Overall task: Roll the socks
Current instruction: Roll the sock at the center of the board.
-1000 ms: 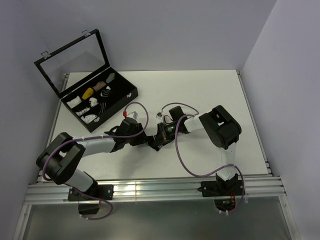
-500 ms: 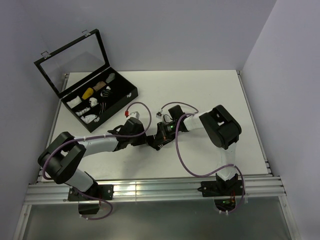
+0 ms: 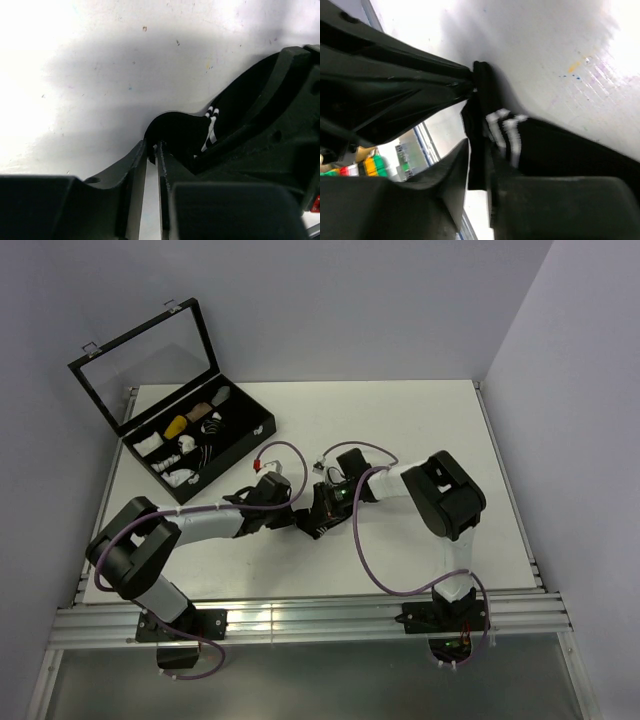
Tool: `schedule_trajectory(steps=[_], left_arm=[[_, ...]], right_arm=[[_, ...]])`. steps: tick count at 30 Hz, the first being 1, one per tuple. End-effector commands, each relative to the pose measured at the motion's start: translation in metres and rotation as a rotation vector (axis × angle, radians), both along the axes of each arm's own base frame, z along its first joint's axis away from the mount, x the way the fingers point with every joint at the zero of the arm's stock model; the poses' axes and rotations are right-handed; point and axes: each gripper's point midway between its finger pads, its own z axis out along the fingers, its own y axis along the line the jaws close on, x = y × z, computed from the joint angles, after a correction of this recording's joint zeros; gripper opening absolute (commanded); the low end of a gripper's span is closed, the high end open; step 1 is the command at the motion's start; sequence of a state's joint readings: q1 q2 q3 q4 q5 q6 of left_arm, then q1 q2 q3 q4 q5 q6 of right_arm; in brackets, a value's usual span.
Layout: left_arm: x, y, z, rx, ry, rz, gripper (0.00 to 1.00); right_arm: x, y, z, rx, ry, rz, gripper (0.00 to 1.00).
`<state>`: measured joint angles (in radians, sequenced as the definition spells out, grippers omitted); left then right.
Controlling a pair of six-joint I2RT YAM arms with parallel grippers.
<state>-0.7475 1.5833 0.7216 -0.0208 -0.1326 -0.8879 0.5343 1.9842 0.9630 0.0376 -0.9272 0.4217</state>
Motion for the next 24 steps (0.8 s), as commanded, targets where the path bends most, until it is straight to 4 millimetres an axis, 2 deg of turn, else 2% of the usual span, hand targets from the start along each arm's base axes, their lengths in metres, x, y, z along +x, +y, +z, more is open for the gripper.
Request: schedule_trajectory(steps=[1,4,5,6,8,9,15,16,24], left_arm=[[-0.034,0.036,-0.046,0.184,0.163,0.008,0.18],[-0.035,0.035,-0.048,0.188,0.173,0.010,0.14],[-0.035,0.036,-0.048,0.191,0.175,0.011,0.12],[-0.035,0.035,-0.048,0.194,0.178,0.011,0.12],[-0.034,0.035,-0.048,0.195,0.179,0.011,0.10],[-0.034,0.035,-0.048,0.195,0.181,0.010,0.10],[-0.032,0.030,-0.046,0.182,0.183,0.007,0.10],[-0.033,0.030,-0.045,0.179,0.184,0.004,0.10],[-0.034,0.027,-0.044,0.163,0.187,0.002,0.10]], right_arm=[[0.023,-0.017,-0.015,-0.143,-0.152,-0.071,0.30],[0.026,-0.018,0.003,-0.151,-0.247,-0.079,0.38],[0.026,-0.020,0.003,-0.180,-0.280,-0.090,0.39],[0.029,-0.021,0.017,-0.174,-0.338,-0.097,0.41],[0.031,-0.027,0.019,-0.220,-0.407,-0.126,0.42],[0.030,-0.025,0.030,-0.214,-0.466,-0.121,0.43],[0.027,-0.022,0.037,-0.265,-0.689,-0.121,0.44],[0.024,-0.017,0.039,-0.251,-0.717,-0.109,0.45],[0.024,-0.008,0.029,-0.296,-0.787,-0.088,0.45]])
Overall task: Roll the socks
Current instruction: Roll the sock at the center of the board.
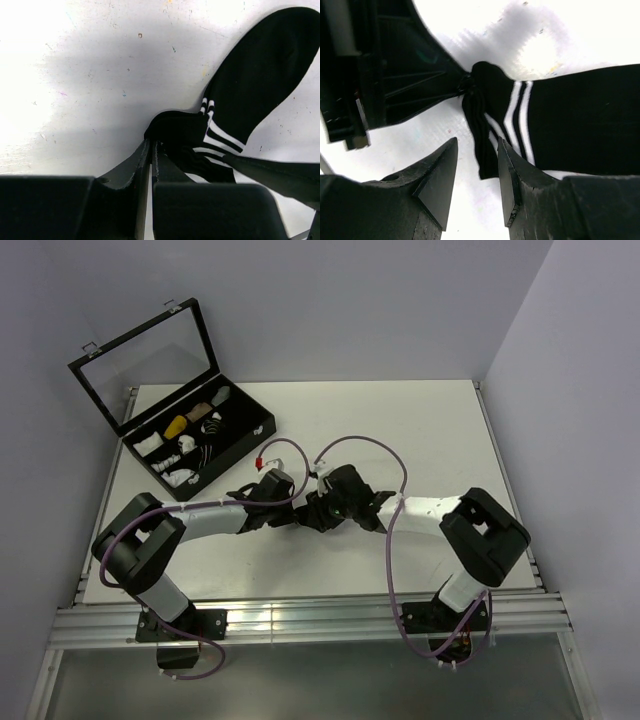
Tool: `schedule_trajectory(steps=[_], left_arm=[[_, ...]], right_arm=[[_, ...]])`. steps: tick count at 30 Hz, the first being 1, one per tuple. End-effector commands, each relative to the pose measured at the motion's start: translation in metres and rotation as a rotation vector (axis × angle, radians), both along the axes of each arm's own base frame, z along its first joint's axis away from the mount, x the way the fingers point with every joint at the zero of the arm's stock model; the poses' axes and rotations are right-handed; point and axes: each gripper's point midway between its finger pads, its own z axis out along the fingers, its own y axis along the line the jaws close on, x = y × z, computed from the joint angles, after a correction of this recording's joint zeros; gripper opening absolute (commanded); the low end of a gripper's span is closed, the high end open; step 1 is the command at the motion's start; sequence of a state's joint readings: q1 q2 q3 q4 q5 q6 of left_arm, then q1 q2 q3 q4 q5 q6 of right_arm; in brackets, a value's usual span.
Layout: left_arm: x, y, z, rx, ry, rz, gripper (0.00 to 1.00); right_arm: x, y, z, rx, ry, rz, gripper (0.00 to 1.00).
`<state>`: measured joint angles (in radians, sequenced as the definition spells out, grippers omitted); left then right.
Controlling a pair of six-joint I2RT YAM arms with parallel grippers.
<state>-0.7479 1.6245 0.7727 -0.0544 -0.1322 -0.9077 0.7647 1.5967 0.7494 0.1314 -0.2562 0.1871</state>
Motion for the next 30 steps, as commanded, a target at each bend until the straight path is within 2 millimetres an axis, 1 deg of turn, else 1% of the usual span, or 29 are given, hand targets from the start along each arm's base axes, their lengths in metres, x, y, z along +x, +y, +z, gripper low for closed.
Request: schedule_trajectory(steps=[1,5,7,10,13,14,17,22,23,25,26,27,28,29,30], left_arm=[[-0.039,0.033,-0.042,0.156,0.163,-0.015,0.10],[-0.040,0.032,-0.042,0.150,0.167,-0.011,0.10],[-0.040,0.032,-0.041,0.144,0.168,-0.010,0.10],[-0.040,0.031,-0.041,0.139,0.172,-0.007,0.10],[-0.040,0.030,-0.040,0.137,0.171,-0.006,0.10],[-0.041,0.031,-0.041,0.137,0.173,-0.005,0.10],[-0.042,0.032,-0.039,0.133,0.173,0.002,0.10],[-0.043,0.034,-0.030,0.112,0.154,0.020,0.10],[-0.045,0.036,-0.030,0.106,0.154,0.028,0.12],[-0.045,0.036,-0.023,0.084,0.139,0.037,0.15],[-0.047,0.037,-0.024,0.082,0.141,0.037,0.16],[-0.046,0.037,-0.019,0.065,0.130,0.042,0.19],[-0.047,0.036,-0.018,0.057,0.128,0.044,0.20],[-0.048,0.037,-0.018,0.054,0.128,0.047,0.23],[-0.048,0.036,-0.015,0.042,0.120,0.049,0.25]], right_arm=[[0.018,0.003,0.003,-0.017,-0.099,-0.028,0.45],[0.017,0.002,-0.005,-0.032,-0.093,-0.037,0.41],[0.015,0.003,-0.009,-0.033,-0.087,-0.037,0.41],[0.012,0.003,-0.011,-0.036,-0.084,-0.033,0.34],[0.010,0.004,-0.012,-0.033,-0.075,-0.038,0.21],[0.009,0.003,-0.014,-0.036,-0.068,-0.040,0.13],[0.007,0.002,-0.020,-0.041,-0.040,-0.054,0.00],[0.003,-0.002,-0.033,-0.023,0.072,-0.083,0.00],[0.006,-0.007,-0.036,-0.014,0.101,-0.112,0.00],[0.001,-0.007,-0.036,0.033,0.158,-0.101,0.00],[0.006,-0.011,-0.035,0.061,0.191,-0.123,0.00],[0.000,-0.008,-0.035,0.105,0.239,-0.104,0.00],[0.000,-0.009,-0.036,0.124,0.269,-0.105,0.00],[0.001,-0.011,-0.036,0.142,0.293,-0.108,0.00],[0.006,-0.016,-0.041,0.151,0.321,-0.127,0.00]])
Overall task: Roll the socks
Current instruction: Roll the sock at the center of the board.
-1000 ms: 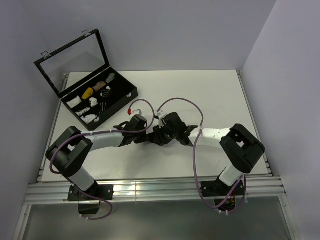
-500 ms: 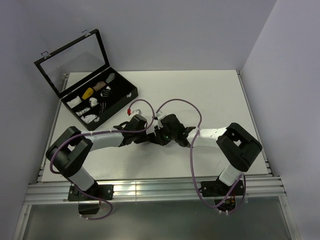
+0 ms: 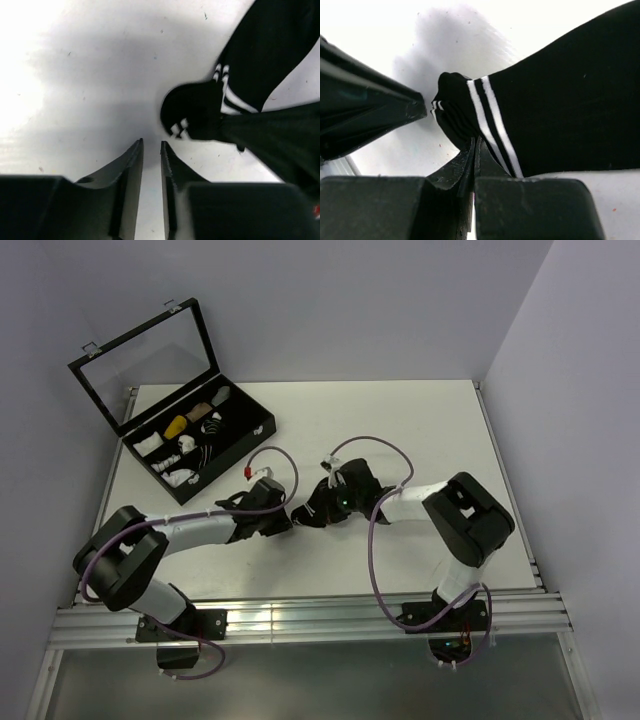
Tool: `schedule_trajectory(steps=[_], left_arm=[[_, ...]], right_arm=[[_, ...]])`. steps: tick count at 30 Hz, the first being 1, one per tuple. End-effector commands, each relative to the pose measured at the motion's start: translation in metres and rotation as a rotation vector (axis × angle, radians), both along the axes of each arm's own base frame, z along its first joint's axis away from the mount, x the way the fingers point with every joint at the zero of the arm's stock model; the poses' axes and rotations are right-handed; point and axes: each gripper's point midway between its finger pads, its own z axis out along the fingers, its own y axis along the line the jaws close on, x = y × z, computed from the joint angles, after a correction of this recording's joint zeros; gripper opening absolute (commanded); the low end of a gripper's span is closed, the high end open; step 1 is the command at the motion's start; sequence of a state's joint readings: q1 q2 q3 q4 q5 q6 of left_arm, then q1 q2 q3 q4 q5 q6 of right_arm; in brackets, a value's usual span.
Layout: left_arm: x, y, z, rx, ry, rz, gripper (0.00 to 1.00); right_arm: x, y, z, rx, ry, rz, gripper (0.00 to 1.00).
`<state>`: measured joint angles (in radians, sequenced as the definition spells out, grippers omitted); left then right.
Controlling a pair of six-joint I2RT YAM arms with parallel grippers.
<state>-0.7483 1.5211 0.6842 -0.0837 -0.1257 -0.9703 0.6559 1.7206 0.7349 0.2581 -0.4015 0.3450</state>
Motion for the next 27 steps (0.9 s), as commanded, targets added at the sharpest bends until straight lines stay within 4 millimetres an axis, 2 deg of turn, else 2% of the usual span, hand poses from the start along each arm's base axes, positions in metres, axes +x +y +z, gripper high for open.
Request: schedule_trajectory(steps=[1,3,4,6,7,8,12,15,27], left_arm=[[-0.027,0.020,-0.016,0.060,0.084,0.002,0.28],[-0.027,0.021,-0.013,0.046,0.075,0.010,0.38],[-0.027,0.019,-0.011,0.035,0.066,0.008,0.49],[-0.027,0.018,-0.007,0.010,0.049,0.007,0.60],[-0.024,0.013,-0.003,-0.017,0.029,0.001,0.69],[-0.025,0.014,-0.003,-0.026,0.024,-0.002,0.73],[-0.022,0.008,-0.003,-0.061,0.012,-0.006,0.75],[-0.022,0.007,-0.011,-0.060,0.042,-0.003,0.73],[-0.017,0.006,-0.033,-0.080,0.128,0.050,0.62]], right_arm=[[-0.008,-0.013,-0.019,0.047,0.159,-0.017,0.00],[-0.006,-0.013,-0.021,0.062,0.196,-0.014,0.00],[-0.009,-0.014,-0.029,0.056,0.235,-0.013,0.00],[-0.014,-0.010,-0.029,0.086,0.281,0.012,0.00],[-0.012,-0.010,-0.033,0.100,0.305,0.000,0.00],[-0.012,-0.010,-0.034,0.112,0.320,-0.002,0.00],[-0.010,-0.015,-0.036,0.148,0.366,-0.013,0.00],[-0.009,-0.020,-0.040,0.163,0.392,-0.029,0.00],[-0.002,-0.028,-0.044,0.186,0.431,-0.077,0.00]])
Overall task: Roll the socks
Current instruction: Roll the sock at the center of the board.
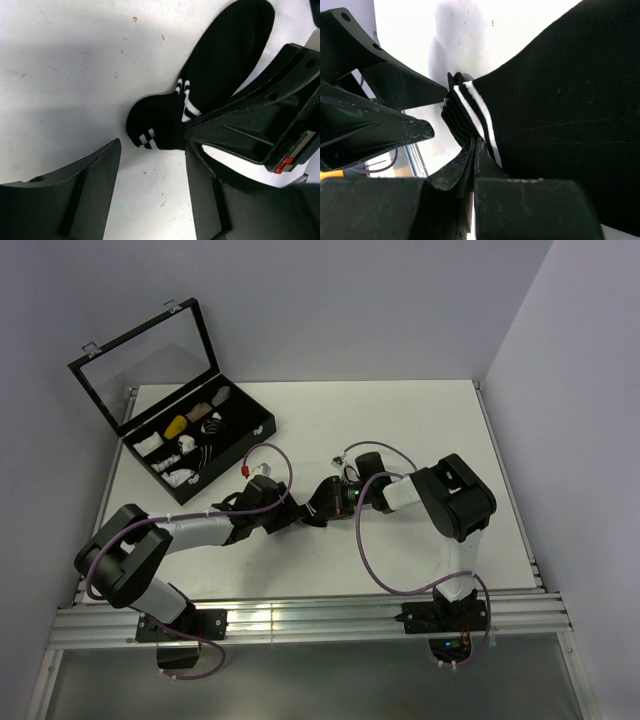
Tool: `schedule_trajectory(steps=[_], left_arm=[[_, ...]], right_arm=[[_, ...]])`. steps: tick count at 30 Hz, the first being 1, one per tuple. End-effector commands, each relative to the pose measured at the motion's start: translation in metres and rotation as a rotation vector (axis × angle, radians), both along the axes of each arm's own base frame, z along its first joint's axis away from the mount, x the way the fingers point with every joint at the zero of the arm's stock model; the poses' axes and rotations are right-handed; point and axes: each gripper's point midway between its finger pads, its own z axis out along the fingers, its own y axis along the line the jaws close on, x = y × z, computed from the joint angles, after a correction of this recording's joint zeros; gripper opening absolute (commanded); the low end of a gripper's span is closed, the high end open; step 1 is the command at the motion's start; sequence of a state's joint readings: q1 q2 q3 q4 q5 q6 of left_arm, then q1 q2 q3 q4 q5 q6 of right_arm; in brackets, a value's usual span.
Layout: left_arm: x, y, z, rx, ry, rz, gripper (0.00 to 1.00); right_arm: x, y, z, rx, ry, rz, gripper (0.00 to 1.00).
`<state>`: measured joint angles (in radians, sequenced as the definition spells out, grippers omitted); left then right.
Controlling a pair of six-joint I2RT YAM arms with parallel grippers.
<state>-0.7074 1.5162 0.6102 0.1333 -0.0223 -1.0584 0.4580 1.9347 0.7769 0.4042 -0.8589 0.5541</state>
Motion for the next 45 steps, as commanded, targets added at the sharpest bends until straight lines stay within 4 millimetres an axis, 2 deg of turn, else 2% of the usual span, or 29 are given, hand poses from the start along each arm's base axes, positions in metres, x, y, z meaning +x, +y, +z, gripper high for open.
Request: schedule_trajectory(steps=[1,5,13,14,15,17,18,20,22,23,24,26,27,28,29,31,34,40,45], left_arm=[[-0.029,0.023,-0.046,0.123,0.157,-0.007,0.61],[-0.032,0.026,-0.054,0.138,0.175,-0.007,0.56],[-0.031,0.025,-0.062,0.165,0.197,-0.016,0.32],[-0.031,0.025,-0.062,0.168,0.198,-0.017,0.28],[-0.031,0.025,-0.062,0.171,0.198,-0.020,0.17],[-0.027,0.023,-0.058,0.169,0.186,-0.026,0.08],[-0.024,0.021,-0.055,0.165,0.181,-0.026,0.00],[-0.029,0.025,-0.054,0.190,0.200,-0.035,0.00],[-0.024,0.022,-0.046,0.195,0.190,-0.040,0.00],[-0.024,0.022,-0.044,0.201,0.195,-0.041,0.00],[-0.024,0.022,-0.041,0.209,0.203,-0.045,0.00],[-0.024,0.023,-0.039,0.226,0.217,-0.049,0.00],[-0.026,0.024,-0.037,0.244,0.237,-0.057,0.00],[-0.027,0.025,-0.038,0.255,0.250,-0.061,0.00],[-0.028,0.025,-0.038,0.262,0.260,-0.062,0.01],[-0.029,0.028,-0.039,0.280,0.285,-0.058,0.00],[-0.033,0.029,-0.040,0.283,0.323,-0.068,0.00],[-0.029,0.029,-0.033,0.291,0.324,-0.084,0.00],[-0.027,0.028,-0.030,0.291,0.325,-0.105,0.00]], right_arm=[[-0.008,-0.021,-0.038,-0.118,0.092,-0.064,0.00],[-0.004,-0.019,-0.034,-0.090,0.103,-0.076,0.00],[0.000,-0.018,-0.032,-0.097,0.102,-0.082,0.00],[0.001,-0.018,-0.031,-0.099,0.097,-0.081,0.00],[0.000,-0.019,-0.032,-0.108,0.098,-0.080,0.00],[0.000,-0.021,-0.030,-0.118,0.084,-0.085,0.00],[0.000,-0.021,-0.030,-0.121,0.075,-0.084,0.00],[0.000,-0.021,-0.028,-0.143,0.041,-0.090,0.02],[0.003,-0.020,-0.016,-0.160,-0.038,-0.090,0.13],[0.002,-0.022,-0.018,-0.200,-0.076,-0.109,0.18],[0.006,-0.020,-0.001,-0.195,-0.157,-0.115,0.23],[0.013,-0.029,0.004,-0.263,-0.258,-0.173,0.28],[0.009,-0.026,0.010,-0.283,-0.320,-0.161,0.31],[0.011,-0.026,0.026,-0.282,-0.389,-0.173,0.31],[0.018,-0.033,0.032,-0.332,-0.464,-0.205,0.32],[0.011,-0.025,0.049,-0.340,-0.566,-0.192,0.32],[0.001,-0.015,0.060,-0.364,-0.683,-0.147,0.32],[-0.019,0.006,0.065,-0.439,-0.848,-0.065,0.32],[-0.028,0.016,0.056,-0.475,-0.887,0.001,0.31]])
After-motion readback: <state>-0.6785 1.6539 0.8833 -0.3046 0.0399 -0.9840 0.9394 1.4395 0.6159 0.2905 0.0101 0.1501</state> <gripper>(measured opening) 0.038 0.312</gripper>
